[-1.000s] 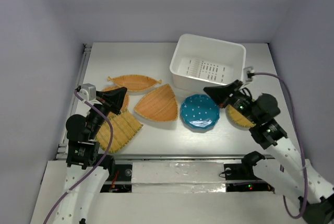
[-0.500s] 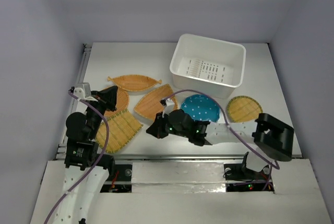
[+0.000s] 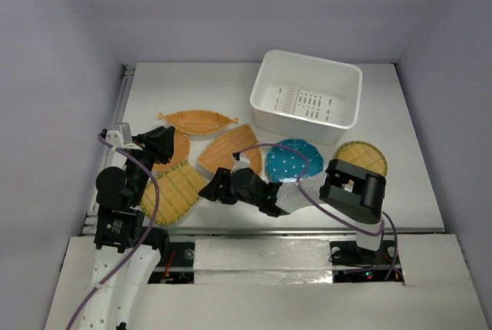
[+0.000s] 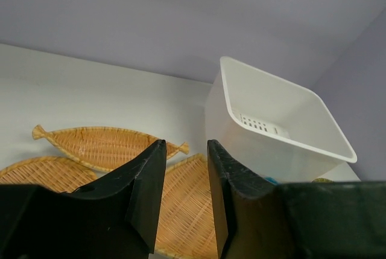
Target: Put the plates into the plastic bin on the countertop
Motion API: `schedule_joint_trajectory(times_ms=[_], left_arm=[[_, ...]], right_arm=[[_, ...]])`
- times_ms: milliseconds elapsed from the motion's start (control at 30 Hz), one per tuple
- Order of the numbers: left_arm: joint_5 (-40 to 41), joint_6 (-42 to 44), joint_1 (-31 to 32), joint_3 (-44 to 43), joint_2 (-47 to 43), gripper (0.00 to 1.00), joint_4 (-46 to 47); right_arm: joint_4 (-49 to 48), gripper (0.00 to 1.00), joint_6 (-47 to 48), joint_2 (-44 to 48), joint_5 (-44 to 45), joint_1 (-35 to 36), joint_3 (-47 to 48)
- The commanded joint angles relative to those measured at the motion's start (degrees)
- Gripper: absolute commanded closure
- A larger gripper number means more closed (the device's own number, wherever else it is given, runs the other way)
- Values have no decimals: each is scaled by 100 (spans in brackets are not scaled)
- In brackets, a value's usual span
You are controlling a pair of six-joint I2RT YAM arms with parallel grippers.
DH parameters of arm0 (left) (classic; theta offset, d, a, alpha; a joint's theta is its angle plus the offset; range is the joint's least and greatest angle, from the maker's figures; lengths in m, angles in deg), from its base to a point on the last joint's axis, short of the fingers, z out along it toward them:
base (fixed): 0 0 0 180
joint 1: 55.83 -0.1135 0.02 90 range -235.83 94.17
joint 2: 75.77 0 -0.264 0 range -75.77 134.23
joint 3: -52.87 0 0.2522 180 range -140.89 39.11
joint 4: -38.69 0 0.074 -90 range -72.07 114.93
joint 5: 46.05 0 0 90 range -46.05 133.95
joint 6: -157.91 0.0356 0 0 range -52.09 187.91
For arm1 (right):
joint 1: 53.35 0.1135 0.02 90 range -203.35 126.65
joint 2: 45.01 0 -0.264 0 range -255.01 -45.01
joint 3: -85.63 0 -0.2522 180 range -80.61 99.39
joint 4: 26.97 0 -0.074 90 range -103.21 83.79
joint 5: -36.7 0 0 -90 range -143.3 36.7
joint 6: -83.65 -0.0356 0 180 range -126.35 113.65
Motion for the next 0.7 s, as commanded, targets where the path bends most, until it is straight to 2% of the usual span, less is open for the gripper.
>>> schedule_joint_trajectory(times_ms=[0,667], left_arm=[[-31,17,21,-229,-93,69,189],[-5,17,179,-255,-155,68,153]], right_arm=[[-445,38,-592,-201,225,98,261],[73,46,-1059,-1053,577,213,1034]])
